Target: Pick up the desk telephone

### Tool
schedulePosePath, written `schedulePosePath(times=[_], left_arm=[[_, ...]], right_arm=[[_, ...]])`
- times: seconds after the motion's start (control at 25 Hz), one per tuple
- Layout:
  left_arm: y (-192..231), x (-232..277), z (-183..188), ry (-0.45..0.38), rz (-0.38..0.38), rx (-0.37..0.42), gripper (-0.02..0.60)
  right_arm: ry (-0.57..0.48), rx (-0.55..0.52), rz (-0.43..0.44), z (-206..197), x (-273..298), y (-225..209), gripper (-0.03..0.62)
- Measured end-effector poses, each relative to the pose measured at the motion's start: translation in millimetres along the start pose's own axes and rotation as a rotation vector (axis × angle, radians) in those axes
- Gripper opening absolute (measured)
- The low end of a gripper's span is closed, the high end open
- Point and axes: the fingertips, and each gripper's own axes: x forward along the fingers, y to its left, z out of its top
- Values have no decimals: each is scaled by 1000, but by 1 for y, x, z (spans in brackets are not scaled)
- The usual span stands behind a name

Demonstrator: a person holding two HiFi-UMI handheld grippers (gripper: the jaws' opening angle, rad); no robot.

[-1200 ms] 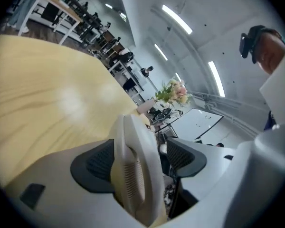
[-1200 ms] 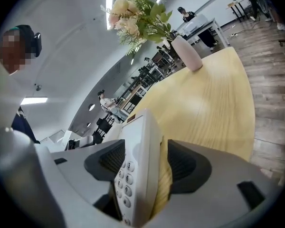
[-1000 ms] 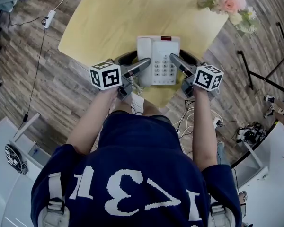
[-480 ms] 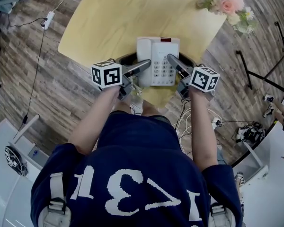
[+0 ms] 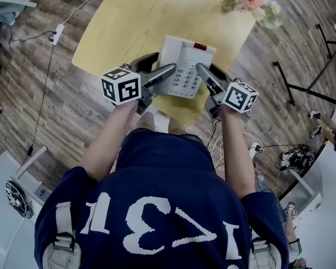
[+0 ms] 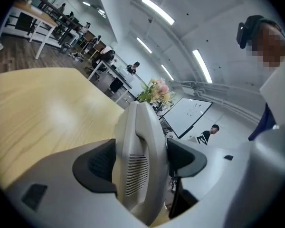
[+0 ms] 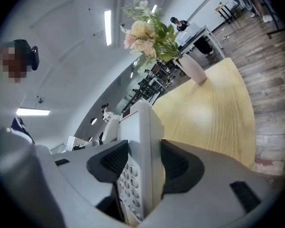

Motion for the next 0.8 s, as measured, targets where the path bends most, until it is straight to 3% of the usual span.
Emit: schedulePosePath(times=[0.36, 0.8], left_arm=[[-51, -37, 71, -136, -50, 131, 342], [-114, -90, 143, -288, -121, 300, 342]], right_arm=[[-99, -237, 44, 67, -11, 83, 227], [-276, -428, 120, 123, -30, 183, 224]])
